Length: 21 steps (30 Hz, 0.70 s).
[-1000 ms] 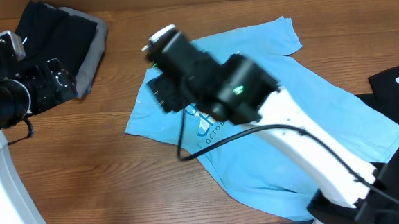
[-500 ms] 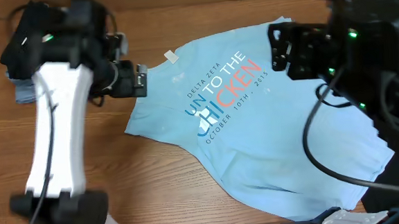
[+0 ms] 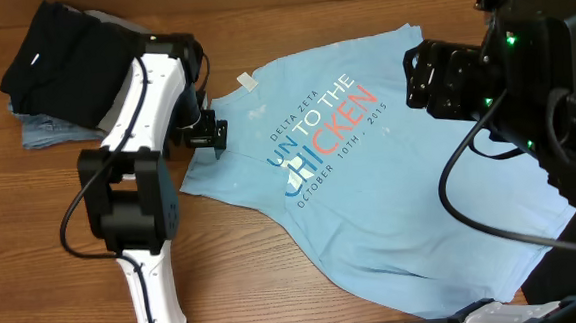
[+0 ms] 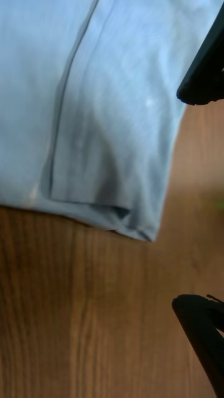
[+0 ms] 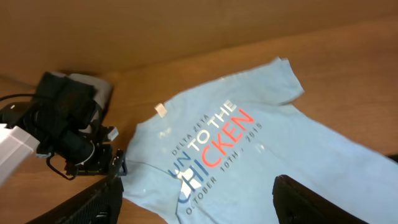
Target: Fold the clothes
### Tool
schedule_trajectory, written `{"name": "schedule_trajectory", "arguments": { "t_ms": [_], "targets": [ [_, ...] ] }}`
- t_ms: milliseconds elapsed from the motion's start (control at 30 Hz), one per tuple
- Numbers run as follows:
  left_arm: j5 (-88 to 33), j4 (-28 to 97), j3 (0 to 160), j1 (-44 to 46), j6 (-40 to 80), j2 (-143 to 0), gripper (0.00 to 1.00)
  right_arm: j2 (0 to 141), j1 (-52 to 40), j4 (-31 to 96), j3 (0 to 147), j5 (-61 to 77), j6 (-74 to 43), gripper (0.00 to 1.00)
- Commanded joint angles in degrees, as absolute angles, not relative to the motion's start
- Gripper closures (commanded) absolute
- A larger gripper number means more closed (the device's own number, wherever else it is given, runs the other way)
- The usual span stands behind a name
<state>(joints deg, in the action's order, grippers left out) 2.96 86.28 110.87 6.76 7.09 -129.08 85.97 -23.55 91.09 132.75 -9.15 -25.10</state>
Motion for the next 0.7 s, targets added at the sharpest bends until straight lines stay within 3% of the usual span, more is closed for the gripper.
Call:
{"name": "schedule_trajectory", "arguments": {
  "t_ms": [0,133,400,433,533,667],
  "targets": [
    [6.3,85.5,110.9,6.7,7.7,-133.2,0.00,87.7,-21.6,92.4,133.1,-9.1,-29.5,0.19],
    [8.0,84.7,110.9,6.7,8.5,-136.4,0.05,90.3,-20.2,94.5,133.1,-9.1,-30.3,0.19],
    [9.4,85.4,109.5,5.7,10.7,-138.6,0.47,96.0,-15.3,96.4,132.7,-9.1,-30.3,0.20],
    [10.6,85.3,108.1,4.8,12.3,-138.6,0.63,97.0,-13.8,96.4,132.7,-9.1,-30.4,0.20],
    [12.3,84.5,104.6,2.2,15.7,-138.6,0.96,98.4,-10.7,96.4,132.7,-9.1,-31.2,0.21],
    [12.4,84.0,101.4,-3.1,18.0,-138.6,0.96,99.4,-6.7,96.4,132.7,-8.9,-31.2,0.22]
  ]
}}
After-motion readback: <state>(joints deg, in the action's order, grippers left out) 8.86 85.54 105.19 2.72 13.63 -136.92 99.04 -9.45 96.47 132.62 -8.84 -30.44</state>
